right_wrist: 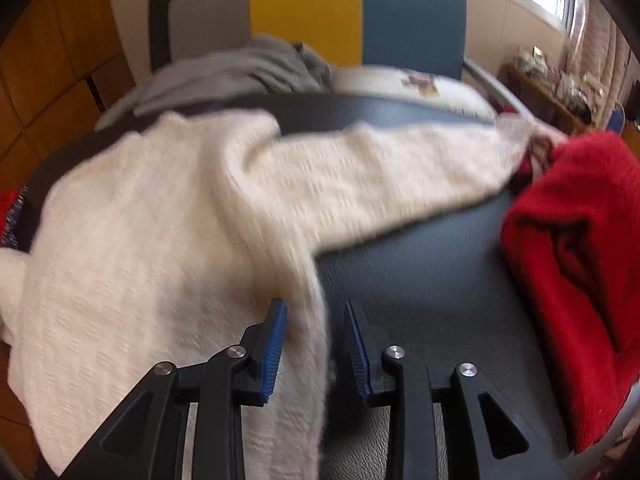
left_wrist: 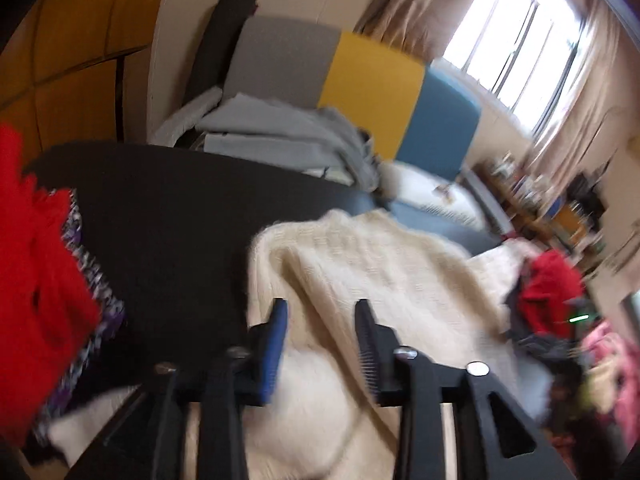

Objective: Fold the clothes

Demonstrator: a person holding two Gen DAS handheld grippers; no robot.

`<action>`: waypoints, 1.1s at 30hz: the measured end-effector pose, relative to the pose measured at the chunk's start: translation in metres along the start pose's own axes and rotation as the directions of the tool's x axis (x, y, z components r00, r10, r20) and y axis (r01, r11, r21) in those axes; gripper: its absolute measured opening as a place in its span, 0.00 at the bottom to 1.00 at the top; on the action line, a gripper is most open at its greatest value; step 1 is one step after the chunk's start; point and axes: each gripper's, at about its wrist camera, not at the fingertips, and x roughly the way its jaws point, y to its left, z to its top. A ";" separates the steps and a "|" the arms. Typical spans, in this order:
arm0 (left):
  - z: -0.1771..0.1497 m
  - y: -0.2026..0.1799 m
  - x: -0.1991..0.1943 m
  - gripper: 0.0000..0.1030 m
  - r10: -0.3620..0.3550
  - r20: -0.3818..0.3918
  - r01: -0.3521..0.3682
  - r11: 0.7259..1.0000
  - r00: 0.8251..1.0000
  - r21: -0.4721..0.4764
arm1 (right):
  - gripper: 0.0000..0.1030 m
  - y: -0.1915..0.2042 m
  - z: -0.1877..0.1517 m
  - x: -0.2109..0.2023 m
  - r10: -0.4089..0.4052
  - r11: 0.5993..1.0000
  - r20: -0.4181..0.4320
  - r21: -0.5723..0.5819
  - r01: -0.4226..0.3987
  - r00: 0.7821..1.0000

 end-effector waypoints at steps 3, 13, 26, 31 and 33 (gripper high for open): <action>0.006 0.010 0.045 0.33 0.065 -0.087 -0.066 0.998 0.994 -0.015 | 0.29 0.017 0.029 -0.010 0.074 0.996 0.052 -0.053 -0.071 0.996; 0.012 0.039 0.135 0.40 0.243 -0.214 -0.230 0.970 0.946 0.084 | 0.29 0.082 0.105 0.065 0.214 0.960 -0.042 -0.173 -0.218 0.976; 0.100 0.011 0.217 0.53 0.332 -0.076 -0.293 0.903 0.940 0.315 | 0.21 0.032 0.142 0.146 -0.101 0.993 -0.007 -0.057 0.100 0.995; 0.136 0.006 0.235 0.48 0.357 -0.069 -0.315 0.888 0.932 0.335 | 0.22 0.024 0.139 0.147 -0.161 0.983 0.069 -0.076 0.166 0.985; 0.141 0.004 0.221 0.37 0.356 -0.040 -0.324 0.886 0.933 0.331 | 0.23 0.027 0.141 0.148 -0.167 0.982 0.081 -0.081 0.173 0.983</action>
